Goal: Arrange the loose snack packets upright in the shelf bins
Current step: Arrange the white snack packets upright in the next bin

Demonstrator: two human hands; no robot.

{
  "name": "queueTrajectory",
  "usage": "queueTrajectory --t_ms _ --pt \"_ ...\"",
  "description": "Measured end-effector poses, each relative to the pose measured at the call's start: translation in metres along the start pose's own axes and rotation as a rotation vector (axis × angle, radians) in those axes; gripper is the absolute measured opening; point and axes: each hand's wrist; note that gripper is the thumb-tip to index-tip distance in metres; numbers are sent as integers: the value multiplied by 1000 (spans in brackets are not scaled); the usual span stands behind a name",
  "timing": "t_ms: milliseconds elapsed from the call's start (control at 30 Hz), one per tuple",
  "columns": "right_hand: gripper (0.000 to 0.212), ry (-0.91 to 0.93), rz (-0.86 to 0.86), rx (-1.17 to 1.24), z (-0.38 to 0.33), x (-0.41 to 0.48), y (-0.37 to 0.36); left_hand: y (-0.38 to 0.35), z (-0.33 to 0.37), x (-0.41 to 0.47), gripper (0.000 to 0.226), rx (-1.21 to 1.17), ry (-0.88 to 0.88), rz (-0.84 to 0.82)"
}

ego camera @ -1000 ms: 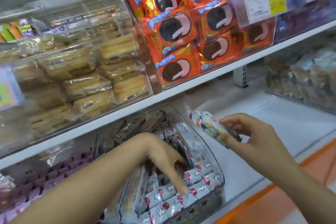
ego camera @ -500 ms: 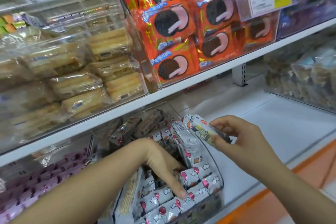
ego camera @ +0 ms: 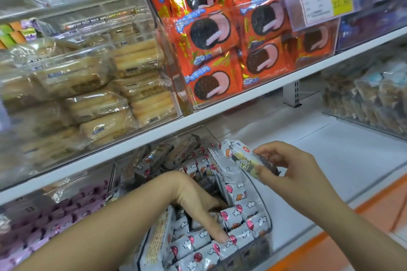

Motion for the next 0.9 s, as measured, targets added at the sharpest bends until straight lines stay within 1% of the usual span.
queueTrajectory --t_ms 67,167,267,300,333,400,433,467,600,733,833,900 --pt "26 0 -1 1 -1 0 -1 -1 1 -1 132 -33 -30 7" --pt "26 1 -2 4 -2 -1 -1 -1 2 -3 134 -68 -124 15" --pt "27 8 0 1 -2 -1 0 2 -1 -8 134 -73 -142 75" --pt "27 5 0 2 -2 -1 0 3 -1 -12 126 -83 -121 105" --pt "27 0 0 4 -1 -1 0 4 0 -16 110 -106 -89 140" --pt "28 -7 -2 6 -1 -1 0 6 -3 -21 63 -217 -7 233" --pt "29 -6 -4 7 -2 -1 0 5 -6 -23 48 -263 8 280" --pt "29 -5 -7 8 -3 -1 0 5 -9 -24 41 -293 6 325" --pt "29 -1 5 7 -5 -3 0 7 -12 -36 30 -300 4 486" --pt "30 11 26 20 -9 -6 -1 -3 -12 -59 29 -509 -10 610" --pt "31 43 54 29 -15 -8 -4 -16 -17 -71 28 -586 30 781" --pt "32 71 78 32 -21 -10 -6 -26 -17 -77 23 -572 55 914"
Point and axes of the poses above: each hand's wrist, its own x-axis towards the middle knuckle, its own y-axis out of the back of the hand, z = x × y, and after that the axes turned 12 degrees about z, right-handed
